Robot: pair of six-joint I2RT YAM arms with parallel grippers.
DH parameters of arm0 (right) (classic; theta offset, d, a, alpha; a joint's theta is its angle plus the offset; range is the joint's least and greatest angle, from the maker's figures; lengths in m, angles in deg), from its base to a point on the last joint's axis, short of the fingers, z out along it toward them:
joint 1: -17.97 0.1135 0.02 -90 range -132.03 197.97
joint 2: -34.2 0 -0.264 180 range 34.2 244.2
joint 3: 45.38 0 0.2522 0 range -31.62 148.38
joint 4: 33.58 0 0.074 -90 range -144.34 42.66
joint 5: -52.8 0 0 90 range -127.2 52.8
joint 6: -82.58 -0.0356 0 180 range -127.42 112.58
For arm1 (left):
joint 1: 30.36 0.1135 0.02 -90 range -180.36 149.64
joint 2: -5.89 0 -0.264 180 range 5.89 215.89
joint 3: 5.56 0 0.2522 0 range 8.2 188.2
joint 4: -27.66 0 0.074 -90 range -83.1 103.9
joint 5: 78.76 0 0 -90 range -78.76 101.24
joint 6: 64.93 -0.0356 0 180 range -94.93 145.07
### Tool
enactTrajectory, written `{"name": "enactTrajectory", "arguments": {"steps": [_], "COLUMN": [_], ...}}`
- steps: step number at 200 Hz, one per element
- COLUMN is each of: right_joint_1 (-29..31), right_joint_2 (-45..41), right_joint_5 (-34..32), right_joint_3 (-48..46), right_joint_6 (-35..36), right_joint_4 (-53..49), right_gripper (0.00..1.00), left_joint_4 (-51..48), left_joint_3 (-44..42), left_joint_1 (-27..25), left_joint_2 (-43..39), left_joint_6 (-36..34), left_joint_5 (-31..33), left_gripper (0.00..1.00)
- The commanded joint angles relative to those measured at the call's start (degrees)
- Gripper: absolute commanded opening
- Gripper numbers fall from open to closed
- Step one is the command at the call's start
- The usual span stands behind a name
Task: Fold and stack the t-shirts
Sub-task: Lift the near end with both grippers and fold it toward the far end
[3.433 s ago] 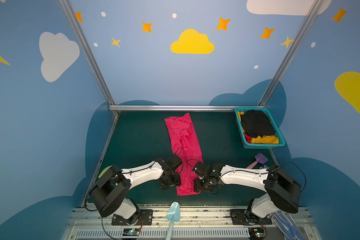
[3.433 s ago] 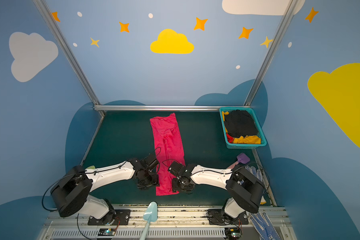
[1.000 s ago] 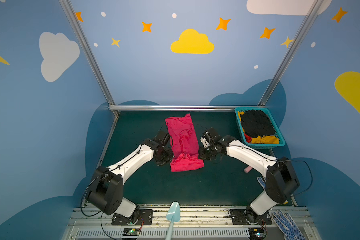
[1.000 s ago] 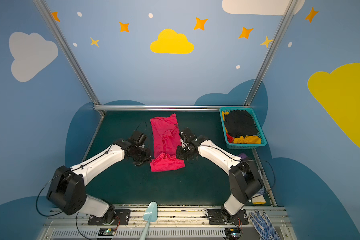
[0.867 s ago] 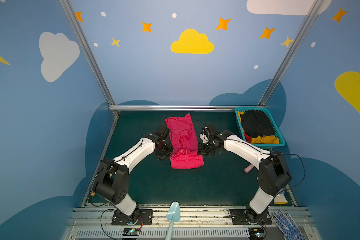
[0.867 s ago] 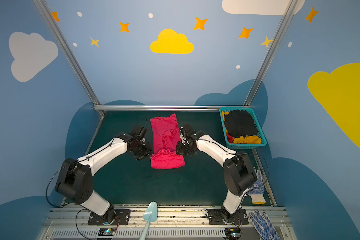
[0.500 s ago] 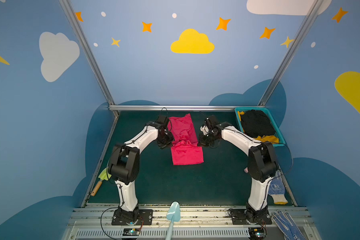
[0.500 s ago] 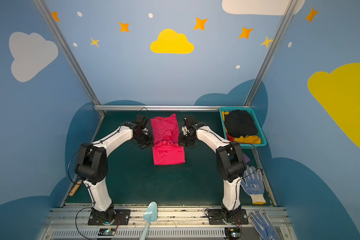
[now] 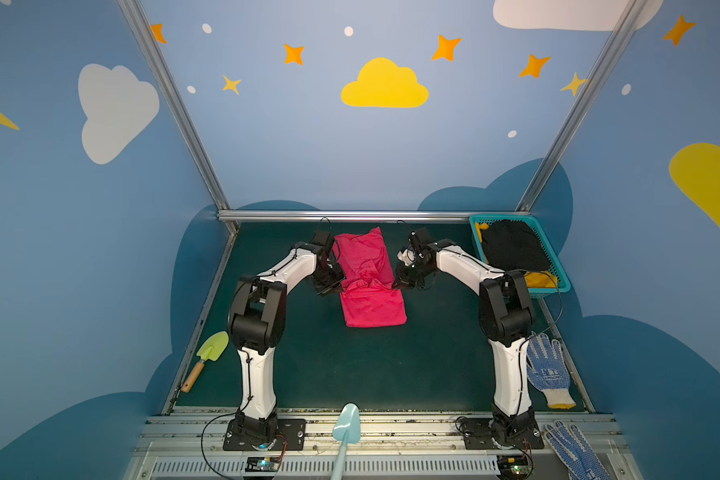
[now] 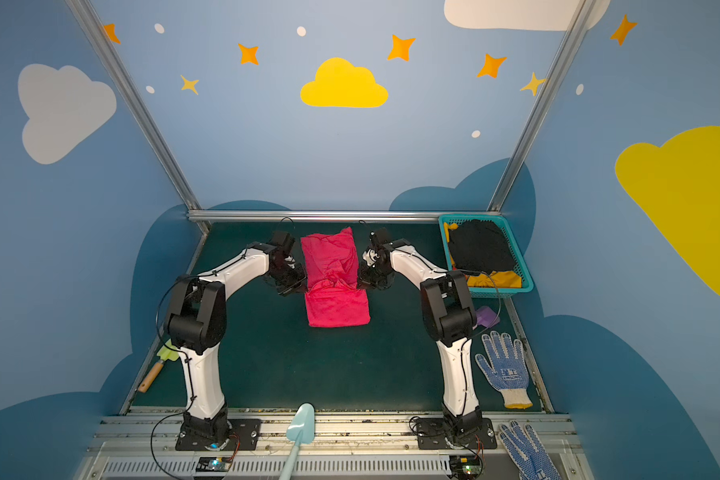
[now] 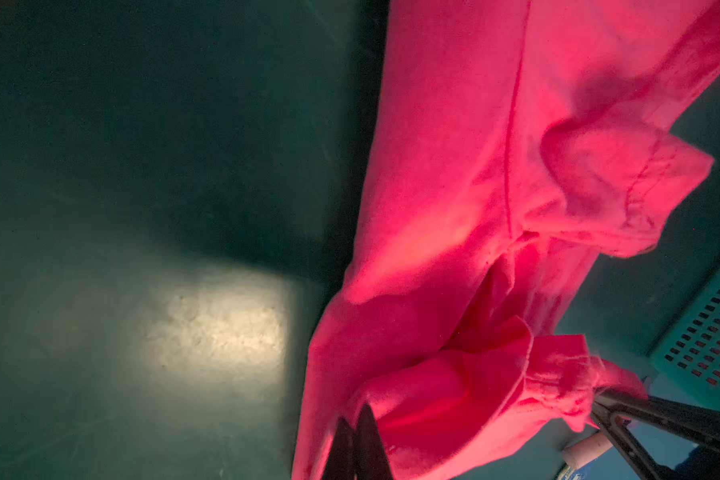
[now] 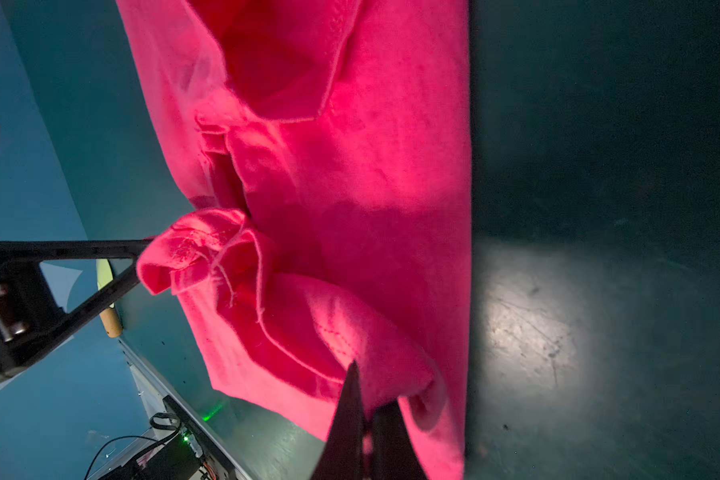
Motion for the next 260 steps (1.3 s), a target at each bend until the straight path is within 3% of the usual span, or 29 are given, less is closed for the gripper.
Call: {"name": "enactTrajectory", "arguments": {"steps": [1,19,65,100,117,134,158,179,260], "right_joint_1": [-0.78,-1.20,-3.05,-3.50,-2.64,-1.25,1.00,2.48,3.95], "right_joint_2": [1.29,1.96,0.71,-5.87,-9.86,-12.46,-12.90,-10.34,0.17], "right_joint_5": [1.10,1.84,4.45,4.97,4.97,4.06,2.33,2.19,-2.96], "right_joint_3": [1.99,2.82,3.79,-0.63,-5.16,-9.05,-11.73,-11.41,-3.90], "right_joint_6": [0.78,0.60,0.03,0.09,0.10,0.06,0.06,-0.49,-0.21], "right_joint_4": [-0.27,-0.26,0.91,2.25,4.02,5.04,5.16,5.64,2.06], "right_gripper": [0.12,0.23,0.55,0.66,0.67,0.62,0.27,0.00,0.00], "left_joint_4": [1.64,2.57,5.26,5.12,3.38,2.89,3.07,4.80,8.59], "left_joint_3": [1.72,2.20,2.56,-0.37,-3.47,-7.34,-11.83,-14.40,-11.96], "left_joint_1": [0.81,1.12,2.19,2.31,1.55,0.13,-2.39,-4.31,-5.82], "left_joint_2": [1.59,2.26,1.33,-5.56,-10.50,-14.64,-16.39,-15.23,-4.94], "left_joint_6": [-0.34,-0.04,1.51,2.03,1.81,2.17,3.22,3.78,3.53], "left_joint_5": [0.00,-0.48,-1.43,0.79,4.10,5.58,4.72,3.65,2.57], "left_gripper": [0.09,0.19,0.62,0.67,0.60,0.39,0.09,0.05,0.05]}}
